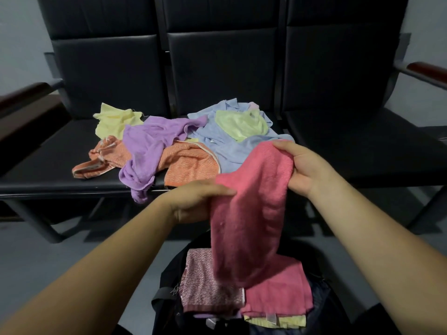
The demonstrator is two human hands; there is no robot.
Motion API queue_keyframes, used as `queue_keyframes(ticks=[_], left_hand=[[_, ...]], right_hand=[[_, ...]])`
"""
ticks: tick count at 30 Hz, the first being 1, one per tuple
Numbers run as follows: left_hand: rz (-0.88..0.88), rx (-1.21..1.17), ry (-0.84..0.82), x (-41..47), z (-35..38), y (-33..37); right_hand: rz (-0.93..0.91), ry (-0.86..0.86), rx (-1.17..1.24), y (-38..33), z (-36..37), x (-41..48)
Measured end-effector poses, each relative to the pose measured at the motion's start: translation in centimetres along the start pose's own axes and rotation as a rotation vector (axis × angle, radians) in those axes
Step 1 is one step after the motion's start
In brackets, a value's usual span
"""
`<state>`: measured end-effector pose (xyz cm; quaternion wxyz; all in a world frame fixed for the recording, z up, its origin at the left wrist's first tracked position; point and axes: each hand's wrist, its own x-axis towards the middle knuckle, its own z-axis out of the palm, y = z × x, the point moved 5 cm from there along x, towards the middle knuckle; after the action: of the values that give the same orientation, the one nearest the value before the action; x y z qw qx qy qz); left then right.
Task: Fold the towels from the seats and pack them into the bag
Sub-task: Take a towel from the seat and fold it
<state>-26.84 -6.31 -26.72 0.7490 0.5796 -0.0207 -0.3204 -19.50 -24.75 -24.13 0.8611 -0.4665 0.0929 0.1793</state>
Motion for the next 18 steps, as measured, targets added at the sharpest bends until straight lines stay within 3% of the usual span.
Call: queue_keyframes(ticks=[3,7,9,13,18], left_hand=[[0.146,-0.273,0.003,-0.1,0.6,1.6],[0.336,-0.469,0.049,-0.8,0.7,4.2],[0.378,-0.514,0.081,-1.1,0.1,4.7],[0.402,-0.493,0.031,-1.6,-0.7,5.0],[0.509,-0.289,0.139,-2.3,-2.0,5.7]], right_hand=[[0.039,-0.049,-0.005,0.4,-0.5,0.1],[0.232,-0.32,-0.19,2.0,0.3,-0.4],[0.24,-0.456,-0.262,2.5,1.0,-0.7],[0.195,-0.552,-0.241,2.7,2.1,-1.6],[0.135,-0.485,-0.115,2.3,2.5,-1.2]])
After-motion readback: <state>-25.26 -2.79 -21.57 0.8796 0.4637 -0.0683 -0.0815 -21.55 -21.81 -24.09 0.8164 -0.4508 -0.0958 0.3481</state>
